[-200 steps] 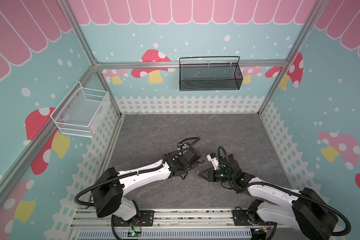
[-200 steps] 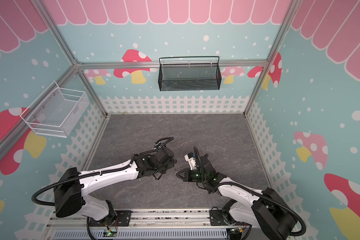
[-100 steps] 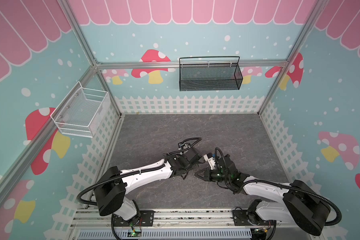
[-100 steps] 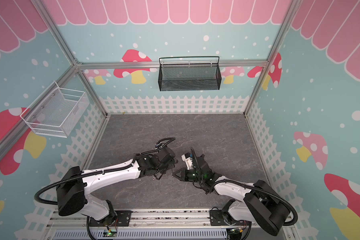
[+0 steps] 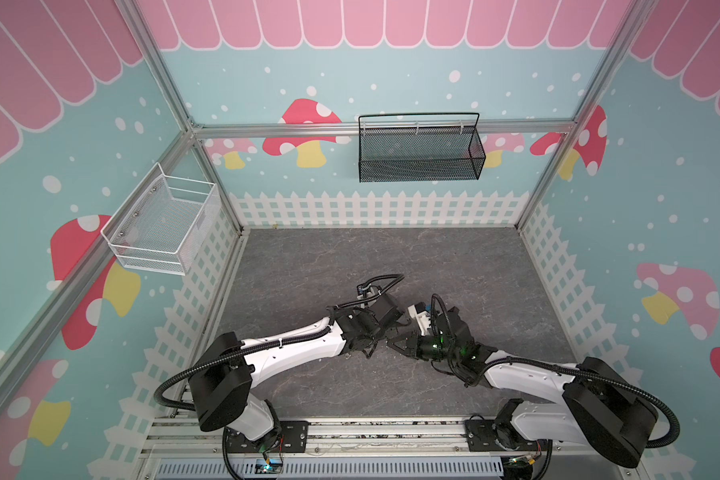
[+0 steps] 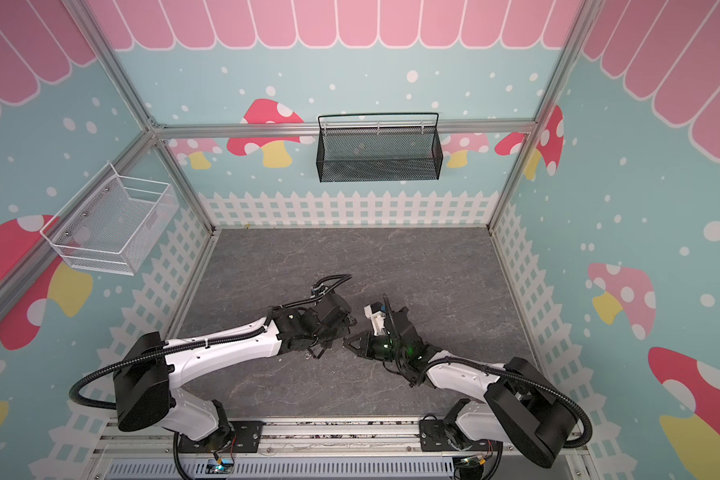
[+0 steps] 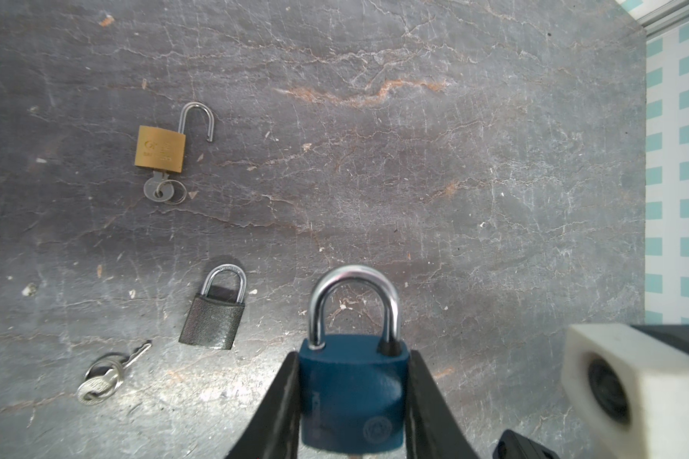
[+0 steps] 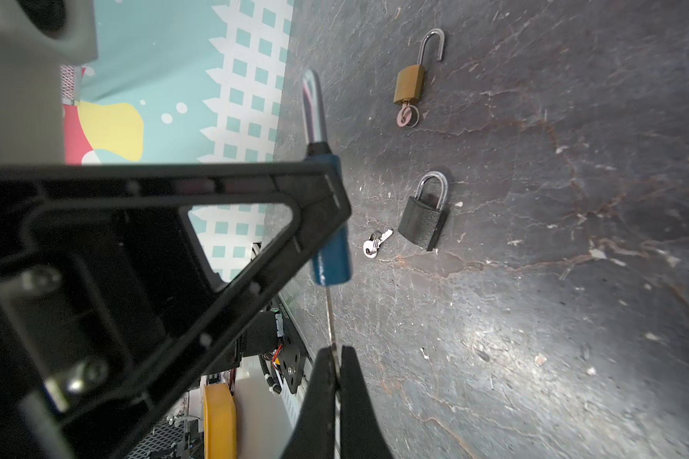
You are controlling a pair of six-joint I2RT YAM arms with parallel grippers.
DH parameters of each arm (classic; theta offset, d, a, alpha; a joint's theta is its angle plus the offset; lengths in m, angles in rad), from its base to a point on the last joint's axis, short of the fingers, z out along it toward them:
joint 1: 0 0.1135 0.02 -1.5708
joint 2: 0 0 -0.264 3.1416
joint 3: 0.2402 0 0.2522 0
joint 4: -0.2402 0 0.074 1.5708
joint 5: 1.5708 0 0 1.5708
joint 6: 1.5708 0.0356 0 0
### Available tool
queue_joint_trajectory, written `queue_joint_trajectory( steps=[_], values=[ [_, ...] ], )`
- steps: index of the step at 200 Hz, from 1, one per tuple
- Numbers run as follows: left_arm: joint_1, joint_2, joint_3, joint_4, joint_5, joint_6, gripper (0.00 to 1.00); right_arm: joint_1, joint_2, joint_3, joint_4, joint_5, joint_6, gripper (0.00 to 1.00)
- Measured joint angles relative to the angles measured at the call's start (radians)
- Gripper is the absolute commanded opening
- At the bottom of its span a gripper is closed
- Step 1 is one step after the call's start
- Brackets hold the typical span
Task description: Unlock with the key
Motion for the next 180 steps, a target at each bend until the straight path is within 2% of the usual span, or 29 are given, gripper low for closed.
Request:
queue_joint_trajectory(
  steps=[180],
  values=[
    [0.000, 0.000, 0.000, 0.015, 0.024, -0.020, 0.00, 0.008, -0.002, 0.029, -0.026, 0.084, 0.003, 0.00]
  ],
)
